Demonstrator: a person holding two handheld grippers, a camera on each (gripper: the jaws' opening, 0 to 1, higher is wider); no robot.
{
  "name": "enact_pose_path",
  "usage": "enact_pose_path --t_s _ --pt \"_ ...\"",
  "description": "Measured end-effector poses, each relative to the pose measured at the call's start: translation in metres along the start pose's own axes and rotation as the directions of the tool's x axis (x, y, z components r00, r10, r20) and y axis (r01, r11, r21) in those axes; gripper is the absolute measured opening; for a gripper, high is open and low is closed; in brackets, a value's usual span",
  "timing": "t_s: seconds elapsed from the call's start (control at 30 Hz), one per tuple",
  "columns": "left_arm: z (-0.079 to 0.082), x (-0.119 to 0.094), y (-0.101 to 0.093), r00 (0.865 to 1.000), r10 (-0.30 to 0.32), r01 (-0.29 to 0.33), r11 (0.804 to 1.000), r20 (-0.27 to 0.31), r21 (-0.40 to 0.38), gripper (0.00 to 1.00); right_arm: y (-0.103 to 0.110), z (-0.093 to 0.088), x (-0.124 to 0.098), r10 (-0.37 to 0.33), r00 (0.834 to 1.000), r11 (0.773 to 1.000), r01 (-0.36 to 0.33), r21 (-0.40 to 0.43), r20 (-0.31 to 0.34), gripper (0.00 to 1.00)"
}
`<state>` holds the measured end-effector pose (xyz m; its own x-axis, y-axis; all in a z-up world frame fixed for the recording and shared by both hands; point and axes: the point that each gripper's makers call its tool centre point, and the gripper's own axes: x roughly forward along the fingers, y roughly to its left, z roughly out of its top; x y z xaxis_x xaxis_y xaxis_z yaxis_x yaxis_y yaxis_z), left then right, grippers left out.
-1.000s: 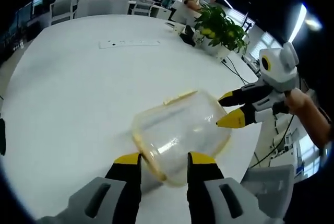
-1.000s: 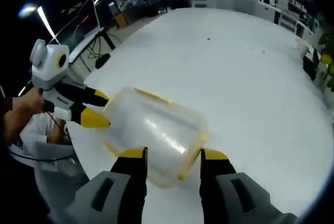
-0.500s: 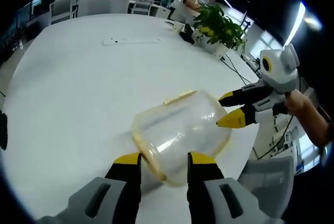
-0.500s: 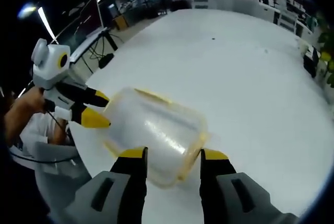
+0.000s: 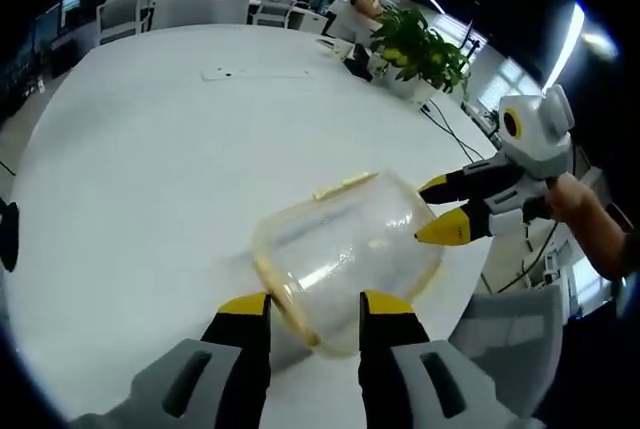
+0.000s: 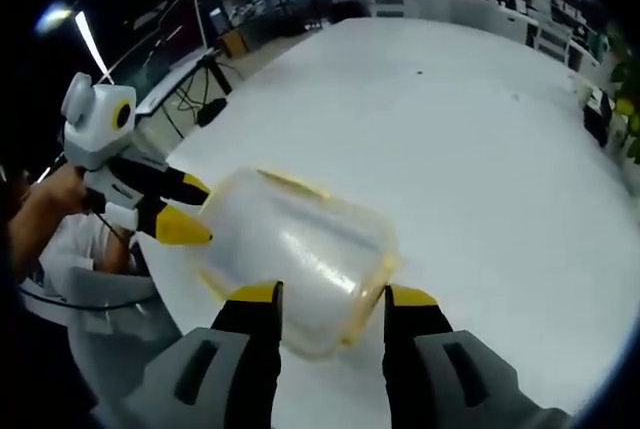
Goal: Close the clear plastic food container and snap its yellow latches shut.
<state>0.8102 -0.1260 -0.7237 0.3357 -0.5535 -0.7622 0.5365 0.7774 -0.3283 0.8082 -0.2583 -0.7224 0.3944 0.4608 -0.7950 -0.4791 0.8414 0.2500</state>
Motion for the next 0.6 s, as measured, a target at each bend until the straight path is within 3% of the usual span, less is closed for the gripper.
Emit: enact_pose_path --t_s 0.5,0.6 --pt "-0.017 -0.013 0.000 1.000 -0.001 0.001 1.000 -0.024 0.004 0.27 0.020 -0.012 -0.001 0.004 1.000 1.000 -0.004 0.001 0.002 0.37" --pt "-0.020 -0.014 0.000 0.999 -0.004 0.005 1.000 -0.032 0.009 0.27 0.024 -0.016 -0.002 0.018 1.000 0.999 -0.018 0.035 -0.004 0.37"
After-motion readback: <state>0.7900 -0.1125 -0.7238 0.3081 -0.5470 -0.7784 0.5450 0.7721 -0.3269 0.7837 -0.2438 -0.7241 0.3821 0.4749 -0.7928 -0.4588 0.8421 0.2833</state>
